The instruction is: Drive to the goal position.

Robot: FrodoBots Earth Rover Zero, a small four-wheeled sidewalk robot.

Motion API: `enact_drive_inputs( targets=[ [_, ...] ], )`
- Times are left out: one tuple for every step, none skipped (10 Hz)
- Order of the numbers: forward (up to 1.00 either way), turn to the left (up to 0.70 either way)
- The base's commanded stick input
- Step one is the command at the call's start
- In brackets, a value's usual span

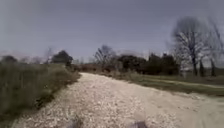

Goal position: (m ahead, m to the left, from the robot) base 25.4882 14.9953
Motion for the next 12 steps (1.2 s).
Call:
enact_drive_inputs(
  targets=[
    [0.7, 0.0],
    [0.7, 0.0],
    [0.7, 0.0],
    [0.7, 0.0],
    [0.7, 0.0],
    [0.7, 0.0],
    [0.7, 0.0],
    [0.7, 0.0],
    [0.7, 0.0],
    [0.7, 0.0],
    [0.7, 0.0],
    [0.7, 0.0]
  ],
)
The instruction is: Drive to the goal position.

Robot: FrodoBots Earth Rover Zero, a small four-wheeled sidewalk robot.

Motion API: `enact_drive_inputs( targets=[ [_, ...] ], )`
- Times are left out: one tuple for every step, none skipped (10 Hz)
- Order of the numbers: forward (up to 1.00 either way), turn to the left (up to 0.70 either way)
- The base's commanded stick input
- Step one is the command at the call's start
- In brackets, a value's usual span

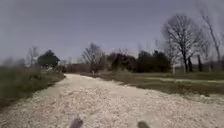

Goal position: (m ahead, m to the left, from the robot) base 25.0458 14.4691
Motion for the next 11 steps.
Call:
enact_drive_inputs(
  targets=[
    [0.7, 0.0],
    [0.7, 0.0],
    [0.7, 0.0],
    [0.7, 0.0],
    [0.7, 0.0],
    [0.7, 0.0],
    [0.7, 0.0],
    [0.7, 0.0],
    [0.7, 0.0],
    [0.7, 0.0],
    [0.7, 0.0]
  ],
)
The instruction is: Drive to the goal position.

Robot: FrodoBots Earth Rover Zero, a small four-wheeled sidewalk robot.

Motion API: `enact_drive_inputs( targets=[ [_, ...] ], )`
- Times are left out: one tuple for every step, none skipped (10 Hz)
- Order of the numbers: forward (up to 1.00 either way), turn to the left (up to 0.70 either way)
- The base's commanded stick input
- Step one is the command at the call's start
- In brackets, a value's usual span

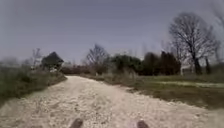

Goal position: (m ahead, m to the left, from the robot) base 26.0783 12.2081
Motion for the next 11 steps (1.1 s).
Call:
enact_drive_inputs(
  targets=[
    [0.7, 0.0],
    [0.7, 0.0],
    [0.7, 0.0],
    [0.7, 0.0],
    [0.7, 0.0],
    [0.7, 0.0],
    [0.7, 0.0],
    [0.7, 0.0],
    [0.7, 0.0],
    [0.7, 0.0],
    [0.7, 0.0]
  ],
)
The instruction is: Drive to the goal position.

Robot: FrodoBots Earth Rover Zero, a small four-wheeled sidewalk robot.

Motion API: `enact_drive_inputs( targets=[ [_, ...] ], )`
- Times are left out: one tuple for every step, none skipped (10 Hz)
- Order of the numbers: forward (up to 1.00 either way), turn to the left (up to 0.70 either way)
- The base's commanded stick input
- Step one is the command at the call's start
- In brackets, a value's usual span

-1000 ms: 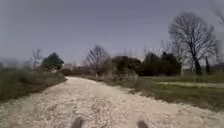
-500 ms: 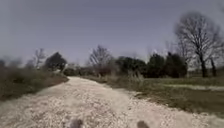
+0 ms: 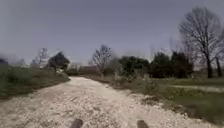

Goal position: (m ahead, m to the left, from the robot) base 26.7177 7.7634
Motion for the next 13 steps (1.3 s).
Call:
enact_drive_inputs(
  targets=[
    [0.7, 0.14],
    [0.7, 0.33],
    [0.7, 0.22],
    [0.7, 0.1],
    [0.7, 0.0],
    [0.7, 0.0],
    [0.7, 0.0],
    [0.7, 0.0],
    [0.7, 0.0],
    [0.7, 0.0],
    [0.7, 0.0],
    [0.7, 0.0],
    [0.7, 0.0]
  ],
)
